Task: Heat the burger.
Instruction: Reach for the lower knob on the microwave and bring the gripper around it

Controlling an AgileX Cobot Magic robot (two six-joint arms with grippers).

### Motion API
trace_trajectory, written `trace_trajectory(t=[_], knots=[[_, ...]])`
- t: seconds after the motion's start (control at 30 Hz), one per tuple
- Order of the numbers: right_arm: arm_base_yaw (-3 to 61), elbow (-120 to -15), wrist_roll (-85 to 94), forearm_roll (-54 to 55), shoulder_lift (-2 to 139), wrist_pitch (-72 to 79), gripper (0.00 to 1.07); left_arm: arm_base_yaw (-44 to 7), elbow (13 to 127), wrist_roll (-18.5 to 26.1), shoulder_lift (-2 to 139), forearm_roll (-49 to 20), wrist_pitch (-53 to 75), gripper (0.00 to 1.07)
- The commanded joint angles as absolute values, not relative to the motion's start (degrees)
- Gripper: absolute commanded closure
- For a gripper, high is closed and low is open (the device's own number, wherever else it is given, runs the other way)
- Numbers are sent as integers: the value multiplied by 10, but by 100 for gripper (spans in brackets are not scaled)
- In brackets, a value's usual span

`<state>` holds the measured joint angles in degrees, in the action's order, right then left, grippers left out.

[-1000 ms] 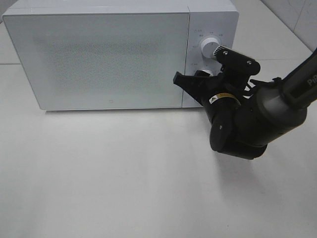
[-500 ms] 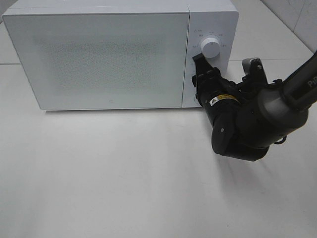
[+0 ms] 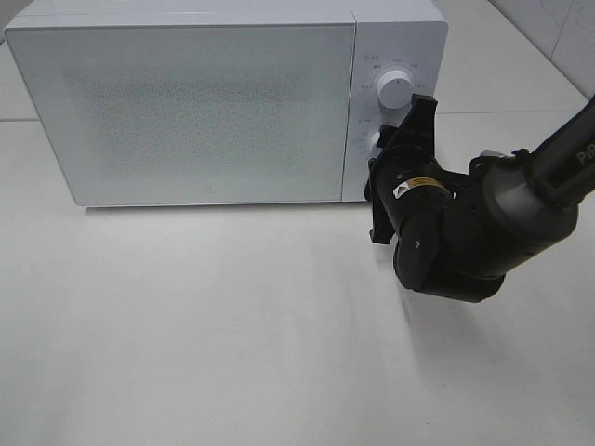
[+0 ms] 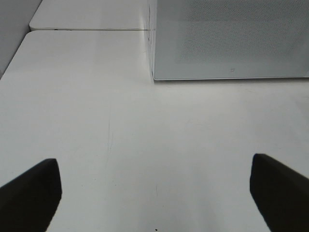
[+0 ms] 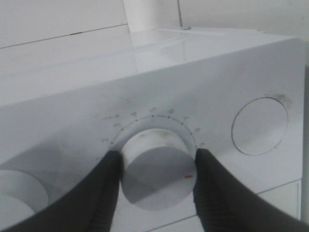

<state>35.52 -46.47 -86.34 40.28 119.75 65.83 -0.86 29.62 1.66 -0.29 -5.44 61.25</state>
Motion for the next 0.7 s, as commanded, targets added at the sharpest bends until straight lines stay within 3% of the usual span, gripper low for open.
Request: trace_trajectory(t=[0.03,0.7], knots=[[354,-490,-888,296,1188,680,107,-6,296,17,-13,-58,612,9],[354,-490,-866,316,1188,682,100,-6,296,17,-13,-58,612,9]])
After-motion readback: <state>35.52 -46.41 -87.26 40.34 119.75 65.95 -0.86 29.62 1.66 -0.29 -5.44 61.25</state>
